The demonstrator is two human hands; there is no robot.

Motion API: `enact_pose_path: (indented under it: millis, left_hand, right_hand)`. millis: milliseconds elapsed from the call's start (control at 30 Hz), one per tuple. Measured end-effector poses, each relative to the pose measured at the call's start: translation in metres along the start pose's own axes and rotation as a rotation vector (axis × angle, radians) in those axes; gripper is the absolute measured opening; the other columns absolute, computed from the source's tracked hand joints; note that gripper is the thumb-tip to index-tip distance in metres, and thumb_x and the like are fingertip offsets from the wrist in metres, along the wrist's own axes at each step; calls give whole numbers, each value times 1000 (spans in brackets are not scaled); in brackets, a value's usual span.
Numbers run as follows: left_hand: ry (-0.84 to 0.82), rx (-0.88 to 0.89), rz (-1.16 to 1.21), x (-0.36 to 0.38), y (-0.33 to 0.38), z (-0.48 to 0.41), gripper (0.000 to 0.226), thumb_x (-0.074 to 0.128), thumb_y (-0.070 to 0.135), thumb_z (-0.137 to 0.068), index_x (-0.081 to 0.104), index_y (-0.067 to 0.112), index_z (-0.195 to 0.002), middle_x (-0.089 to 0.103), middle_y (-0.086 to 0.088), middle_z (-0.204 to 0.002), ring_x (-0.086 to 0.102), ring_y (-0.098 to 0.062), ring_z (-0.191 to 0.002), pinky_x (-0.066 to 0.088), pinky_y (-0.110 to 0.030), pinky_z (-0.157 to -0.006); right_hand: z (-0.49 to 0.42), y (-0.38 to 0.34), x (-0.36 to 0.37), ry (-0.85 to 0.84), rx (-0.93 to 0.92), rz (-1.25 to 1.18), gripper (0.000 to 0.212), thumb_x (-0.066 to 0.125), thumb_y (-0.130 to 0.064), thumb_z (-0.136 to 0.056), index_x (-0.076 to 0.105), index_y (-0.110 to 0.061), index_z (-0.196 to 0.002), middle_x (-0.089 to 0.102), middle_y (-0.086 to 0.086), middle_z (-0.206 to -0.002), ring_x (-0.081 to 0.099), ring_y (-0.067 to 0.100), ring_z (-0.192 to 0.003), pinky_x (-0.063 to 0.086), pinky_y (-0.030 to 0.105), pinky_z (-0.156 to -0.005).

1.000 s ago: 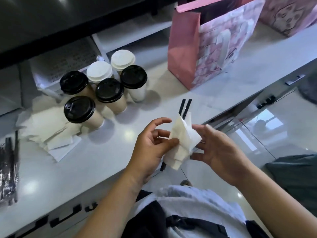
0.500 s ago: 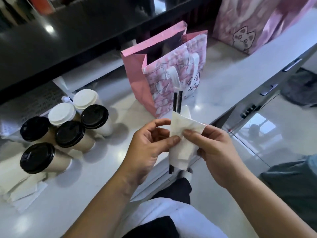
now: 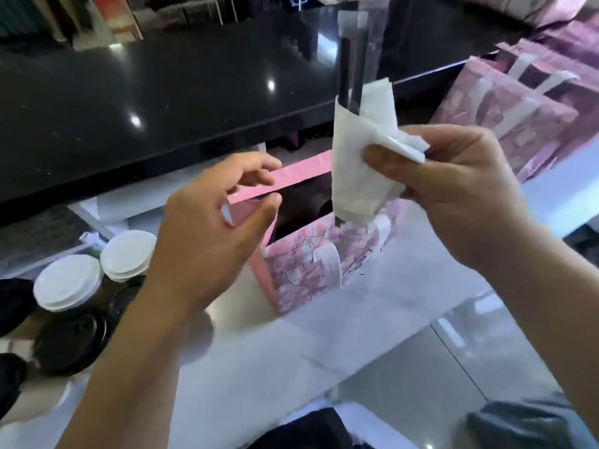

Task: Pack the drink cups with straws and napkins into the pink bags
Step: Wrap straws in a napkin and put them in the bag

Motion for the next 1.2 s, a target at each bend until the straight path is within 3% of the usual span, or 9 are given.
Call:
enact_pose_path:
  millis: [100, 233, 333, 433, 533, 733, 833, 1000, 1200]
  left_hand:
    - [-120, -55, -234, 17, -22, -14, 28, 69, 24, -91, 67, 35, -117, 64, 20, -107, 56, -8, -109, 37, -14, -96]
    - [-236, -101, -386, 38, -51, -17, 51, 61, 54, -78, 54, 42, -126, 52, 25, -106, 51, -14, -121, 34, -43, -109]
    - [-330, -235, -346, 41, -67, -11, 95, 60, 74, -55, 25, 56, -142, 32, 36, -120, 22, 14, -129, 15, -32, -118]
    - [-433, -392, -212, 44, -75, -5, 126, 69, 76, -39, -5, 71, -141, 20, 38, -140, 10, 12, -135, 12, -28, -117]
    - [-434, -412, -179, 45, -74, -8, 135, 75, 74, -36, -9, 71, -141, 14, 39, -149, 9, 6, -143, 17, -27, -113]
    - [-489, -303, -281, 56, -63, -9, 133, 73, 77, -43, -9, 62, -147, -14, 63, -125, -15, 27, -131, 7, -13, -111]
    - [-475, -267, -352, 57, -57, -9, 122, 66, 78, -51, 0, 54, -152, -3, 54, -141, -9, 19, -139, 9, -31, -122]
    - [-335, -234, -515, 55, -52, -16, 94, 54, 73, -66, 16, 53, -150, 21, 25, -157, 8, -3, -148, 10, -49, -123]
    - [-212, -242, -591, 60, -30, -46, 66, 73, 30, -86, 46, 41, -145, 51, 19, -143, 43, -8, -132, 36, -32, -109]
  right_hand:
    - [-42, -9, -2, -114, -121, 297, 8, 77, -19, -84, 76, -27, -85, 74, -11, -77, 67, 7, -70, 53, 23, -65]
    - [-74, 6, 23, -414, -118, 668, 6, 75, -44, -81, 76, -39, -83, 72, -9, -83, 68, 9, -74, 52, 27, -63]
    - [-79, 38, 43, -643, -56, 879, 19, 62, -49, -80, 78, -39, -87, 71, -15, -86, 66, 8, -79, 52, 31, -67]
    - [-73, 70, 51, -843, -56, 1180, 24, 61, -24, -83, 76, -40, -91, 70, -18, -93, 63, 11, -82, 53, 37, -73]
    - [-66, 92, 53, -965, -70, 1394, 26, 56, -23, -83, 69, -39, -99, 67, -17, -104, 59, 13, -85, 43, 23, -64]
    - [-34, 120, 59, -1272, -52, 1435, 47, 65, -56, -81, 54, -46, -126, 65, -16, -112, 57, 9, -88, 40, 29, -71]
    - [-42, 97, 49, -1215, -127, 1374, 46, 54, -65, -82, 52, -52, -127, 63, -24, -114, 57, 2, -92, 47, 28, -77]
    - [-73, 47, -13, -737, -307, 809, 43, 63, -56, -82, 68, -34, -118, 67, -18, -117, 63, 6, -111, 50, 36, -95]
    - [-73, 100, -74, -660, -16, 473, 121, 82, -71, -55, 16, -47, -154, 19, -26, -161, 15, 0, -150, 20, 39, -123]
Point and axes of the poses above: each hand's wrist, its own z-axis away from the middle knuckle, its own x-axis out of the palm, y = z × x, the point moved 9 cm from there along -z, towards the middle knuckle
